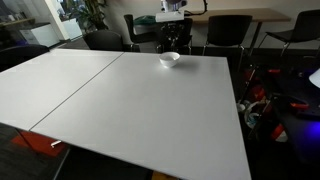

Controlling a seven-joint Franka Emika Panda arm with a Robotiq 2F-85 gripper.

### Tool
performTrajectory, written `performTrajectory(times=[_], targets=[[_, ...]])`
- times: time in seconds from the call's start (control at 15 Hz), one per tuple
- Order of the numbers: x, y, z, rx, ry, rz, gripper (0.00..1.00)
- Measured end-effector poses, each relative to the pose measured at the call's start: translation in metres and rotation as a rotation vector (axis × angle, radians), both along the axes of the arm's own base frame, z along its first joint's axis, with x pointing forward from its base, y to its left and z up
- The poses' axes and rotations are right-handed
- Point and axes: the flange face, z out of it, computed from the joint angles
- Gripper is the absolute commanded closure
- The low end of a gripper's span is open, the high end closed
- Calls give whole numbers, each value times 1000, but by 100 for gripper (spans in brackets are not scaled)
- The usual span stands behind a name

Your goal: Pick the pen on the table and put it in the bowl

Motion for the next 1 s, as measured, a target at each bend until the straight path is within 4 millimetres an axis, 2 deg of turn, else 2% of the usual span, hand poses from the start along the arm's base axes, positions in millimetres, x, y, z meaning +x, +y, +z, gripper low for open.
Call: performTrajectory(times=[0.2, 0.67, 0.87, 0.93, 1.0], targets=[[2, 0, 2, -76, 24, -8, 95], [25, 34, -15, -242, 64, 13, 95], [32, 43, -26, -273, 75, 25, 95], [33, 44, -29, -280, 77, 26, 57], [34, 44, -32, -284, 80, 28, 55]])
